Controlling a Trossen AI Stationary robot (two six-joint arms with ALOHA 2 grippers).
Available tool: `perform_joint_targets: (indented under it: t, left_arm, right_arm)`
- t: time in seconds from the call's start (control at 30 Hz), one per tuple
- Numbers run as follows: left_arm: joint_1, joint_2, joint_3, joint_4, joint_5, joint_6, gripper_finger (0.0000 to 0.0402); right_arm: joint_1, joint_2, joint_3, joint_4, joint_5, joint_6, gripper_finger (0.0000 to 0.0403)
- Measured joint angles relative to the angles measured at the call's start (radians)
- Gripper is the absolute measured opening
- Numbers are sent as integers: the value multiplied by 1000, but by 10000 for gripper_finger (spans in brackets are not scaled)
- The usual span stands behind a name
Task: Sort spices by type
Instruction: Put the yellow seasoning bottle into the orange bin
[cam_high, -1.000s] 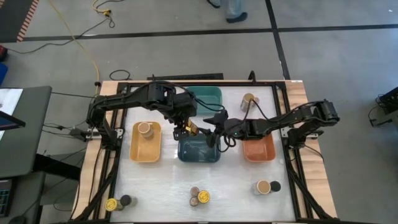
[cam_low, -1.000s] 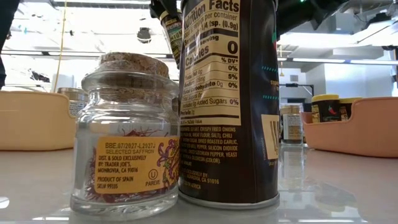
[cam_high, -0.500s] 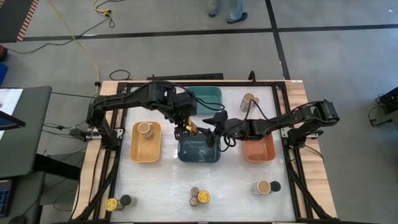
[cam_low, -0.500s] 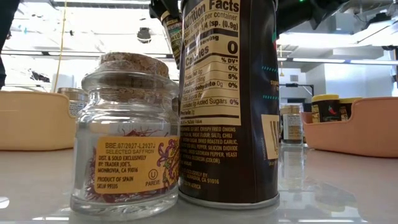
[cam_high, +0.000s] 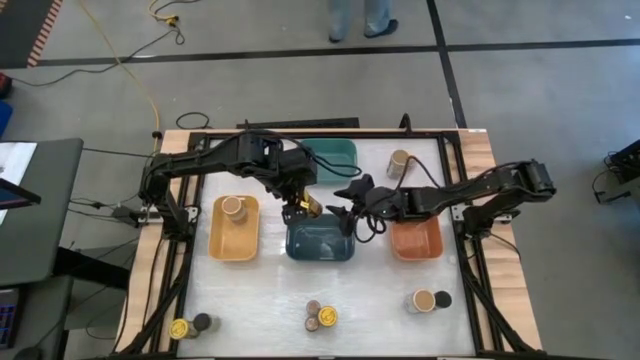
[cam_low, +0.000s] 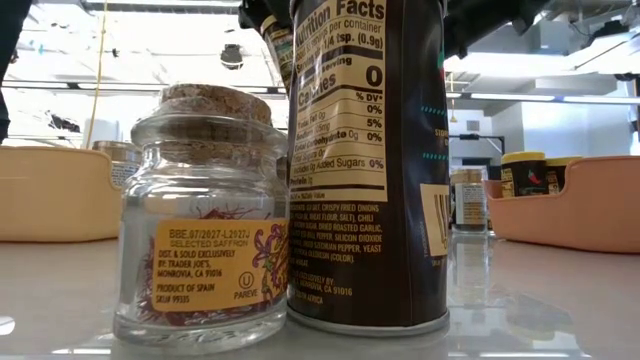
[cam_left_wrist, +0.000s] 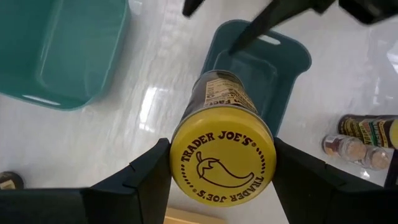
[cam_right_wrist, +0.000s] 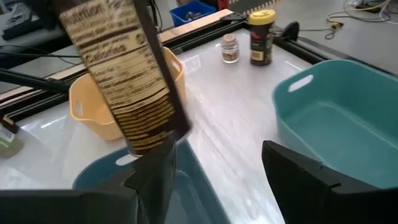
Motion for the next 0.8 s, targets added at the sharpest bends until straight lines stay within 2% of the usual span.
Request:
perform_joint_targets:
  t: [0.2,0.47,0.6,0.8]
  left_arm:
    - [0,0,0,3,0,-15,233]
    - [0,0,0,28,-1,-32,233]
    - [0,0,0,40,-1,-47,233]
    - [0,0,0,32,-2,-59,233]
  right_arm:
    - [-25,-60,0,-74,-71,10,288]
    - [-21,-73,0,-88,-76,-5,393]
    - [-21,-72,0,-88,-73,48,377]
    - [-26,-72,0,-64,-93,17,360]
